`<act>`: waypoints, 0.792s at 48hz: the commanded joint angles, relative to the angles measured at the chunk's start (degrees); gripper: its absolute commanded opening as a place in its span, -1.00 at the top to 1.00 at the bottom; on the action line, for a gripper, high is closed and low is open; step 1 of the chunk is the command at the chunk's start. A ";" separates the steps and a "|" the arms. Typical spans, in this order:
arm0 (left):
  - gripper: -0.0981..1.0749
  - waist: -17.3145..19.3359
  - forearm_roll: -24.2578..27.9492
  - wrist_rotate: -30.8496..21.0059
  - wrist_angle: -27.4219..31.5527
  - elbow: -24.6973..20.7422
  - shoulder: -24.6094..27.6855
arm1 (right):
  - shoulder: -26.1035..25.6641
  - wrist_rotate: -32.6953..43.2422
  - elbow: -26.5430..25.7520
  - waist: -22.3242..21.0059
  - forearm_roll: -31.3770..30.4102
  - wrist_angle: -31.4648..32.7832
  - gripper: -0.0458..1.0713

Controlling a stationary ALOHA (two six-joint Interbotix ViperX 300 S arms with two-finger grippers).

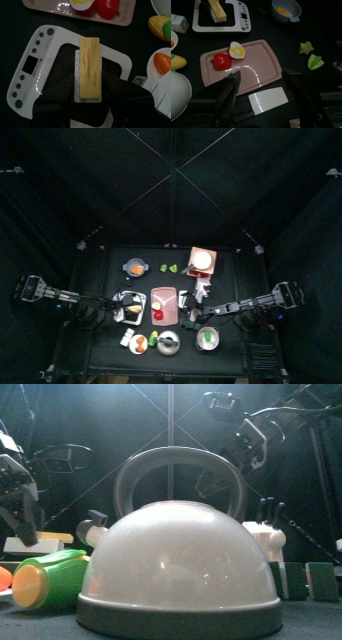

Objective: Place egg sushi on plate

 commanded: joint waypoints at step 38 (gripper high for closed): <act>-0.22 3.78 -0.53 -2.72 13.97 -22.15 5.89 | -5.89 0.53 0.79 0.00 4.66 2.20 -0.81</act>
